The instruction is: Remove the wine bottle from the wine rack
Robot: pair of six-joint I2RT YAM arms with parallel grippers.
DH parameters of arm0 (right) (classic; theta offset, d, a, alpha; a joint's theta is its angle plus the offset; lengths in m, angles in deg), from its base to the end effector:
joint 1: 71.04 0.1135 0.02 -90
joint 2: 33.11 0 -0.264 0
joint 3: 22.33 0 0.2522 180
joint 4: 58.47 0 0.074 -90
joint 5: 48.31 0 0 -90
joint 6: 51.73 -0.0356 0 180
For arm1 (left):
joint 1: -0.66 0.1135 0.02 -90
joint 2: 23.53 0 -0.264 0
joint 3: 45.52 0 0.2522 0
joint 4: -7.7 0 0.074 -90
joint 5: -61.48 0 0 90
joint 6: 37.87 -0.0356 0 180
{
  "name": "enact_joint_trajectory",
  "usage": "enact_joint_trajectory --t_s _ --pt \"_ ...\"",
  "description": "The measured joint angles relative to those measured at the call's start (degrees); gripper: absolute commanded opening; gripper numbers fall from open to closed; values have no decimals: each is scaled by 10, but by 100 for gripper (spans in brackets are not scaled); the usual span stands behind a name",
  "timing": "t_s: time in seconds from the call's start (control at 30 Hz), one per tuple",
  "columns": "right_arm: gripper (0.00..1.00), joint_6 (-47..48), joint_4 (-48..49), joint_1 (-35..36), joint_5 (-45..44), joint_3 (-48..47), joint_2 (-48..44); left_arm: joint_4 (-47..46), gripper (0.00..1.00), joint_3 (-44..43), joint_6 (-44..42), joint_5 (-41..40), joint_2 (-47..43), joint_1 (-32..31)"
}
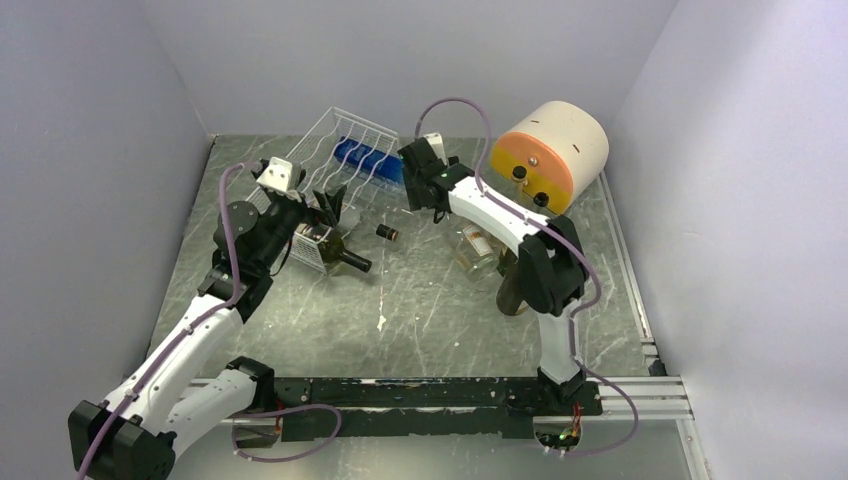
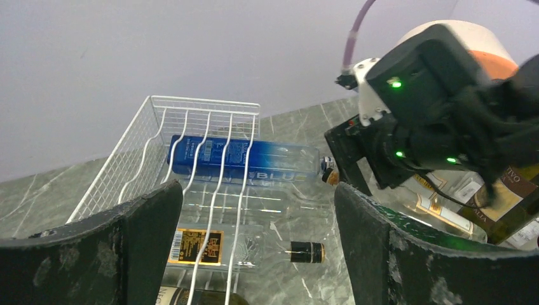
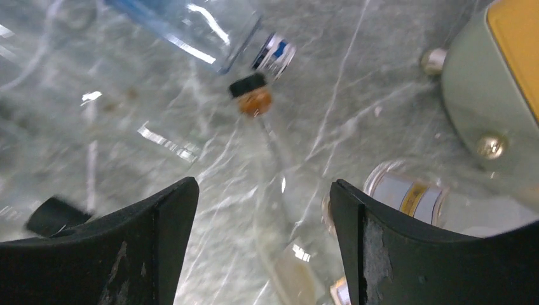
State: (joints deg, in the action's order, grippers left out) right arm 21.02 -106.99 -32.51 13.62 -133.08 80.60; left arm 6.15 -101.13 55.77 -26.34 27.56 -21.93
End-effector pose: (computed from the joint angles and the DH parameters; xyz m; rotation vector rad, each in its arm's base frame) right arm 0.3575 0.2633 0.2597 -0.2300 2.3253 -0.1338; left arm 0.1976 -0.0837 0.3504 0.2740 1.4519 -0.4001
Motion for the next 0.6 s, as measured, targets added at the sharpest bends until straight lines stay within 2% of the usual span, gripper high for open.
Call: enact_joint_trajectory --t_s 0.13,0.3,0.43,0.6 --pt "77 56 10 -30 -7 -49 77 0 93 0 0 0 -1 0" --pt "61 122 10 -41 -10 -99 160 0 94 0 -3 0 -7 0" --pt "58 154 2 -40 -3 -131 198 0 93 0 -5 0 -10 0" --pt "41 171 1 -40 -2 -160 226 0 93 0 -7 -1 -11 0"
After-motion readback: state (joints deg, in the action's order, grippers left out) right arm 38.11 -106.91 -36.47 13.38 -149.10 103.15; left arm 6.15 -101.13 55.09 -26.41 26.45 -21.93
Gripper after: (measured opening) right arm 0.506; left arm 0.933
